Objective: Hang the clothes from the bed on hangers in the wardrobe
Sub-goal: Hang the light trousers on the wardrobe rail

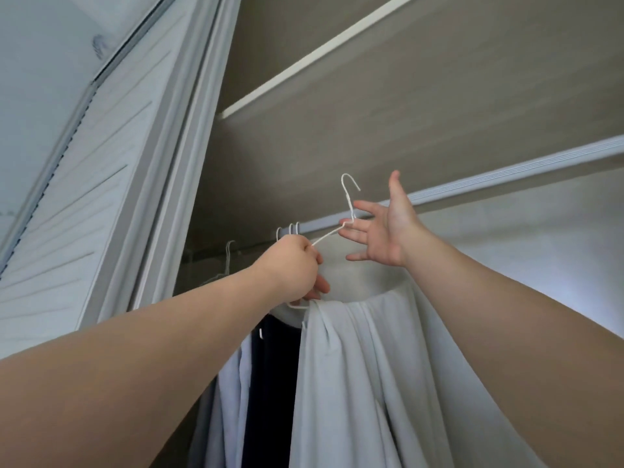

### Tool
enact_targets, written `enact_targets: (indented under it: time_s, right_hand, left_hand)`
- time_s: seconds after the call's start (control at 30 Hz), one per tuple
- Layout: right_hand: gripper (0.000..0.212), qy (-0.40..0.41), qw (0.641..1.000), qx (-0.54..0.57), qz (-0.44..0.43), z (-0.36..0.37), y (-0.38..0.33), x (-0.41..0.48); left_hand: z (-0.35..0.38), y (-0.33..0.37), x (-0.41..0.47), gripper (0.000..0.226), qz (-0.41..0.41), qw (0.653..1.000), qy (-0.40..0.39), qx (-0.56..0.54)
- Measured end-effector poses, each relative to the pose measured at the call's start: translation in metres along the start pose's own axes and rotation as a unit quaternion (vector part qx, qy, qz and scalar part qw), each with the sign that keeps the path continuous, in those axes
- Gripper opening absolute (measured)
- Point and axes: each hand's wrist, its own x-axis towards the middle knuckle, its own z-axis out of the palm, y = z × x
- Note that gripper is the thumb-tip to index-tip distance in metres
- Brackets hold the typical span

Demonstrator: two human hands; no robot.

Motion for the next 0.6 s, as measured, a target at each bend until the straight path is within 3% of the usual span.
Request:
enact_targets:
  time_s: [0.43, 0.6]
  right_hand:
    - [0.101, -0.005, 0.998, 0.027, 0.050, -0.004, 0.064, 0.033]
    - [0.081, -0.006, 0.999, 0.003, 0.032, -0.003, 0.072, 0.038]
  left_hand:
    - [-0.002, -0.038, 0.021, 0.029, -0.061, 0.993, 0.010, 0.105]
    - [-0.007, -0.041, 0.025, 0.030, -0.051, 0.989, 0.020, 0.140]
